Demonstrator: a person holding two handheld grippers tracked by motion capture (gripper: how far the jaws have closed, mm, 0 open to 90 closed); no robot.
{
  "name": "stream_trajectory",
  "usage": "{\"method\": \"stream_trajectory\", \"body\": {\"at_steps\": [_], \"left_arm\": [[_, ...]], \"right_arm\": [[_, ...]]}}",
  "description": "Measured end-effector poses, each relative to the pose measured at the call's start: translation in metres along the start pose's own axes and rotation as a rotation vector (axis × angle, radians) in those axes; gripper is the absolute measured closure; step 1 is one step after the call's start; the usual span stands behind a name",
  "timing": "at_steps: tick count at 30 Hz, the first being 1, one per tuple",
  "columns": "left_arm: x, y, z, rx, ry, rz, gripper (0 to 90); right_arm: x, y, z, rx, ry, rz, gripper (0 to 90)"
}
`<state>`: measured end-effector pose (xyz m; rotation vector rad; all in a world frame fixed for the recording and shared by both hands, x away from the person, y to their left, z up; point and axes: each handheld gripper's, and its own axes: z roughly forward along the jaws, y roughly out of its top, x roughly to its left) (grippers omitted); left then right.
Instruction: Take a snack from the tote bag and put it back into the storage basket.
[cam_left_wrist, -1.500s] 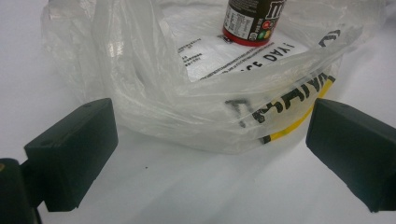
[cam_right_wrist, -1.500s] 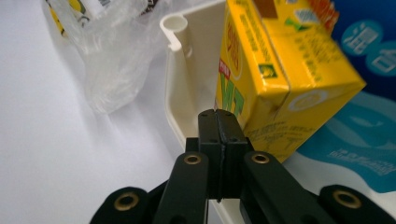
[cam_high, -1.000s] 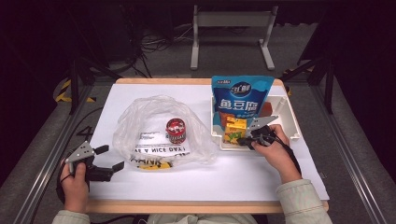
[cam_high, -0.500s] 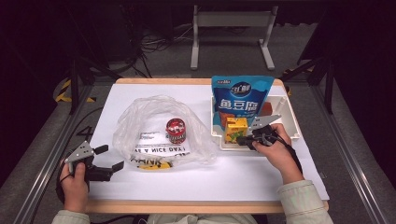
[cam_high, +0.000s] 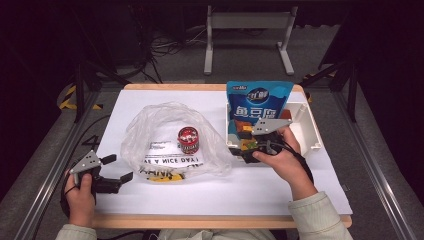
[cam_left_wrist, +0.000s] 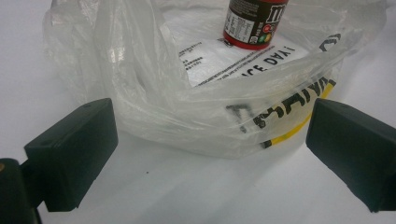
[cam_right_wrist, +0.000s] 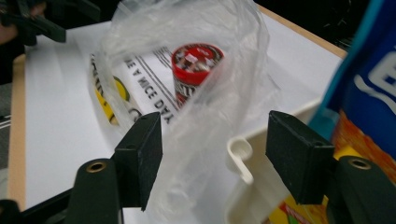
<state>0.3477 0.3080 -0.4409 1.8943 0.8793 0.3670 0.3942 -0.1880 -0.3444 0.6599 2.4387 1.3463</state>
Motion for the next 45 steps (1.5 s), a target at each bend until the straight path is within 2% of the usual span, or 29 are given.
{"method": "stream_trajectory", "body": {"at_steps": [8, 20, 27, 33, 34, 38, 45], "left_arm": [[0.0, 0.001, -0.001, -0.006, -0.001, 0.004, 2.7], [0.0, -0.002, -0.005, -0.005, 0.007, -0.001, 2.7], [0.0, -0.004, -0.007, -0.004, 0.008, -0.007, 2.7], [0.0, -0.004, -0.007, -0.002, 0.006, -0.004, 2.7], [0.0, -0.004, -0.007, -0.002, 0.006, -0.004, 2.7], [0.0, -0.004, -0.006, -0.006, 0.005, -0.006, 2.7], [0.001, -0.004, -0.007, -0.009, 0.005, -0.007, 2.7]], "right_arm": [[0.012, 0.027, 0.022, -0.032, 0.037, -0.002, 29.6], [0.02, 0.048, 0.076, 0.005, 0.068, -0.024, 24.9], [0.02, 0.051, 0.101, 0.021, 0.062, -0.027, 22.2], [0.016, 0.05, 0.127, 0.057, 0.025, -0.031, 19.8], [0.016, 0.05, 0.127, 0.057, 0.025, -0.031, 19.8], [0.013, 0.046, 0.146, 0.097, 0.016, -0.014, 18.9], [0.011, 0.041, 0.165, 0.124, -0.015, 0.008, 16.7]]}}
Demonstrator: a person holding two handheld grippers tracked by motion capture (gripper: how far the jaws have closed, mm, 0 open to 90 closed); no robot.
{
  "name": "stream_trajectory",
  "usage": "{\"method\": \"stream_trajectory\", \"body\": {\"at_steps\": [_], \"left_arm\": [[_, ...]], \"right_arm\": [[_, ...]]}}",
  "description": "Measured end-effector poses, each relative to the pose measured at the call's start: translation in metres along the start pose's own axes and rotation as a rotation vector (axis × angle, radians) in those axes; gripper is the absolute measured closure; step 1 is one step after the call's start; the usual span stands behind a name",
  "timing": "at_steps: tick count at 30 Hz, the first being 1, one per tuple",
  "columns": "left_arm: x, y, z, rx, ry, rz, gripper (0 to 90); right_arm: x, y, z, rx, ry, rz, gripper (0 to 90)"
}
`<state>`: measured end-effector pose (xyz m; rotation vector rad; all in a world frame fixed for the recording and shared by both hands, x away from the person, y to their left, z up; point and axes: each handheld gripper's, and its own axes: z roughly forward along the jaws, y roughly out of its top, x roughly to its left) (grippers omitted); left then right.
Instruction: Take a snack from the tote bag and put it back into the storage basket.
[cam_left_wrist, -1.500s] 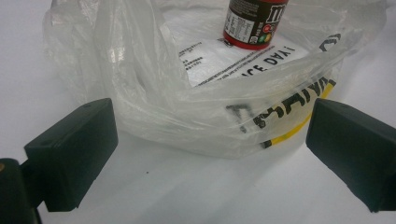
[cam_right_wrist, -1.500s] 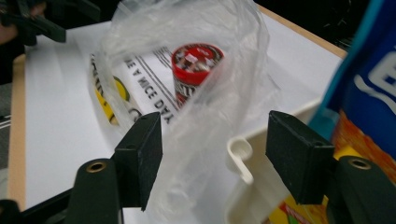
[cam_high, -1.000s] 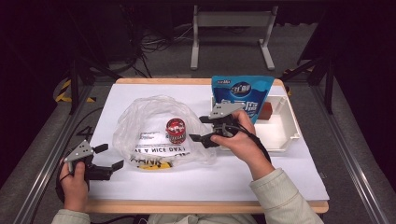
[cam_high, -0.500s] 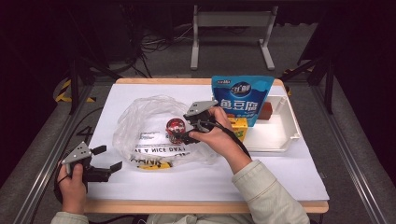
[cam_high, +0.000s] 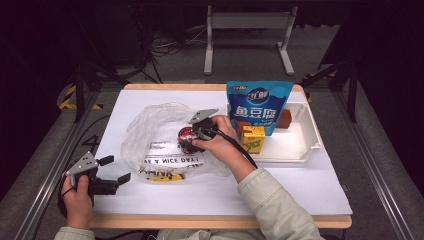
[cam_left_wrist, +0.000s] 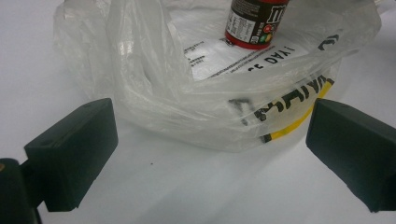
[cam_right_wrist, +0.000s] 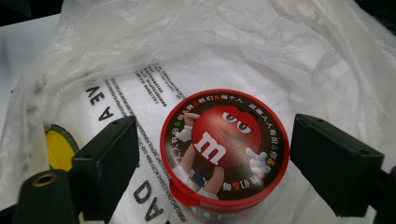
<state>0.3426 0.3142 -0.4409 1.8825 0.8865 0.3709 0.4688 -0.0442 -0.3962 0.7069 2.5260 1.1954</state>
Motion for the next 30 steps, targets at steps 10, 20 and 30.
{"method": "stream_trajectory", "body": {"at_steps": [10, 20, 30], "left_arm": [[0.001, 0.0, -0.001, 0.0, 0.0, 0.001, 2.7], [0.001, 0.0, -0.001, -0.001, 0.001, 0.002, 2.7], [0.001, 0.0, -0.001, -0.004, 0.001, 0.001, 2.7]], "right_arm": [[0.0, -0.007, 0.021, 0.053, -0.01, 0.008, 16.5], [0.002, -0.012, 0.031, 0.097, -0.053, -0.023, 25.0], [0.008, 0.002, 0.008, 0.083, -0.041, -0.02, 25.7]]}}
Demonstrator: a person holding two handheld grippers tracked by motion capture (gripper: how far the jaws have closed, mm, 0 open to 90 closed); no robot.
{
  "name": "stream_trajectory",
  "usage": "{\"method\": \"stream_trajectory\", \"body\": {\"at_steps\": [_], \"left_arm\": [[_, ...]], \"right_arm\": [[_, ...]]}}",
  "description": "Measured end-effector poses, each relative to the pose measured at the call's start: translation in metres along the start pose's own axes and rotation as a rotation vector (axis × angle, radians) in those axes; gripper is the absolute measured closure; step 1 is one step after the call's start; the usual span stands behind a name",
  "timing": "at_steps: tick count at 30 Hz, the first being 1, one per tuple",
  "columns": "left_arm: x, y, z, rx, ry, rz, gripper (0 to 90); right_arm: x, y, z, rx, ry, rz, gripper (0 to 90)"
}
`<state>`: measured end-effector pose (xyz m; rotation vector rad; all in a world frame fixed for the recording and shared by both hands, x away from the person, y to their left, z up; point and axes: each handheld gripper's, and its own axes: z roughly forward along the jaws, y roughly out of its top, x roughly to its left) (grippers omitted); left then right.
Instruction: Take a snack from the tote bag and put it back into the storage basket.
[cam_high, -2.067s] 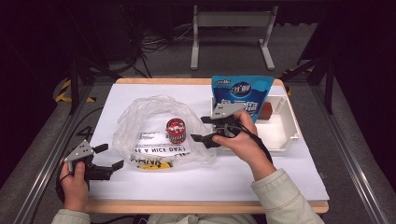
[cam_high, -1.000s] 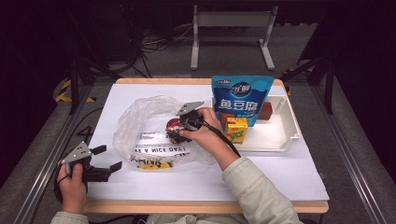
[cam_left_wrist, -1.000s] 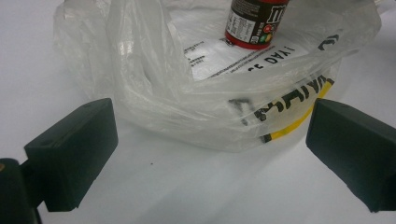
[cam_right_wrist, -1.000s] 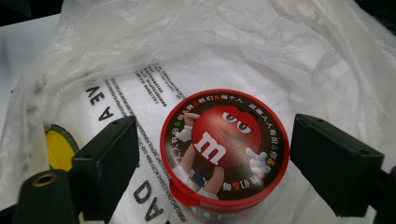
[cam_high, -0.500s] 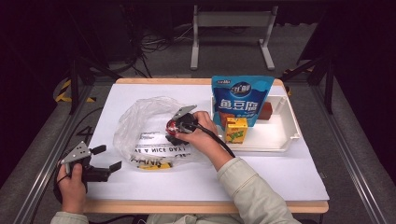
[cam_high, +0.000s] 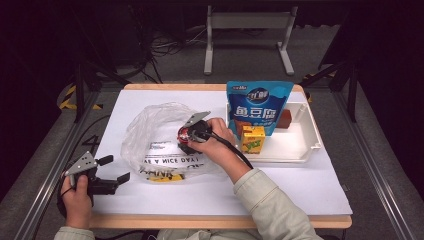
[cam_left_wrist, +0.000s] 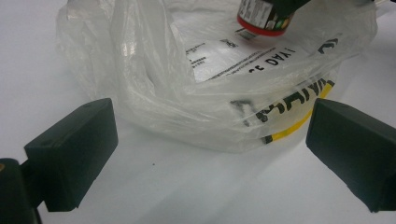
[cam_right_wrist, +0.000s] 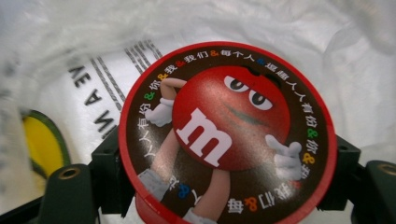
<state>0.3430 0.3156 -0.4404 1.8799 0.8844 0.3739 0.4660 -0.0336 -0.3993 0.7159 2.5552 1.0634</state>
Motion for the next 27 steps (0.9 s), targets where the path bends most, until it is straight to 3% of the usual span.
{"method": "stream_trajectory", "body": {"at_steps": [5, 13, 21, 27], "left_arm": [[0.0, 0.001, 0.002, 0.0, -0.002, -0.004, 2.7], [0.001, 0.003, 0.005, 0.003, -0.008, 0.004, 2.7], [0.002, 0.005, 0.01, 0.005, -0.014, 0.008, 2.7], [0.001, 0.008, 0.014, 0.01, -0.017, 0.013, 2.8]], "right_arm": [[0.001, 0.011, -0.026, -0.033, -0.002, 0.011, 25.6], [-0.007, 0.017, -0.067, -0.064, -0.047, 0.031, 25.6], [-0.029, 0.001, -0.127, -0.092, -0.138, 0.082, 25.7], [-0.042, -0.012, -0.155, -0.093, -0.184, 0.112, 25.7]]}}
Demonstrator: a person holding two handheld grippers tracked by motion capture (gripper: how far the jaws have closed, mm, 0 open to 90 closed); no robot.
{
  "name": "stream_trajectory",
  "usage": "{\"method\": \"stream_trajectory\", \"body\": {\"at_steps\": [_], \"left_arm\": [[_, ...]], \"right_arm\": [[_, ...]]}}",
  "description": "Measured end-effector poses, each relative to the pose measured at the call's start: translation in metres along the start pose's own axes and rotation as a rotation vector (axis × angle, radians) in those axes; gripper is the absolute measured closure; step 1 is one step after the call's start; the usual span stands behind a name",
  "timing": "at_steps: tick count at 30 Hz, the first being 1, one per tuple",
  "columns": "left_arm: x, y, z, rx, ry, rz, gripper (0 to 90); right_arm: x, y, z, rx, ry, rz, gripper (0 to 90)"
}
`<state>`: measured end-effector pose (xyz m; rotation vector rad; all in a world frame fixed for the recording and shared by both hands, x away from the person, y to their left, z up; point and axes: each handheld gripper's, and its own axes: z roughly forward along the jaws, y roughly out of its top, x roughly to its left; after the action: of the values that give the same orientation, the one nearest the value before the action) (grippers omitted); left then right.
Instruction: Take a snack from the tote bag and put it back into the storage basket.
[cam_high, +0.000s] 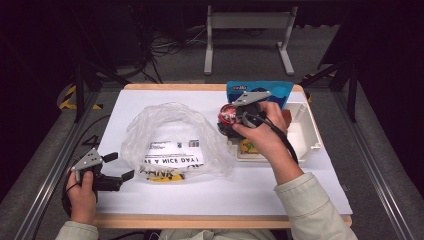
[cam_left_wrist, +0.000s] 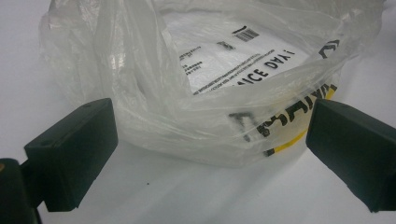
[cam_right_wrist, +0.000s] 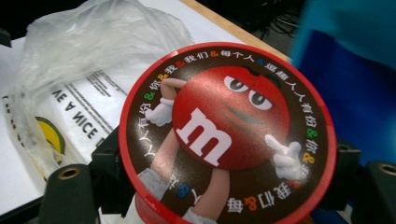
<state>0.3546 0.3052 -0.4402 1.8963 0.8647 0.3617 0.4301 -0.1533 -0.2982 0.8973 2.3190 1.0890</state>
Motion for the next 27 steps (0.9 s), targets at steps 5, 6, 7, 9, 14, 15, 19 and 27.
{"method": "stream_trajectory", "body": {"at_steps": [5, 6, 7, 9, 14, 15, 19, 27], "left_arm": [[0.001, 0.001, 0.002, 0.002, -0.001, 0.004, 2.7], [0.001, 0.001, 0.002, 0.004, -0.002, 0.004, 2.7], [0.0, 0.001, 0.002, 0.006, -0.002, 0.005, 2.7], [0.0, 0.001, 0.002, 0.005, -0.002, 0.006, 2.7], [0.0, 0.0, 0.001, 0.006, 0.001, 0.0, 2.7], [0.0, 0.0, 0.001, 0.004, 0.0, 0.004, 2.7], [0.0, 0.0, 0.0, 0.005, 0.004, 0.001, 2.7], [-0.001, -0.001, -0.001, 0.007, 0.007, 0.0, 2.7]], "right_arm": [[-0.02, -0.013, -0.023, 0.008, -0.047, 0.029, 25.7], [-0.027, -0.018, -0.032, 0.011, -0.07, 0.042, 25.7], [-0.027, -0.018, -0.032, 0.011, -0.07, 0.042, 25.7], [-0.035, -0.024, -0.038, 0.016, -0.087, 0.054, 25.7], [-0.053, -0.042, -0.049, 0.027, -0.117, 0.102, 25.7], [-0.057, -0.046, -0.051, 0.031, -0.121, 0.111, 25.7], [-0.067, -0.057, -0.055, 0.047, -0.138, 0.12, 25.7], [-0.086, -0.081, -0.056, 0.063, -0.167, 0.144, 25.7]]}}
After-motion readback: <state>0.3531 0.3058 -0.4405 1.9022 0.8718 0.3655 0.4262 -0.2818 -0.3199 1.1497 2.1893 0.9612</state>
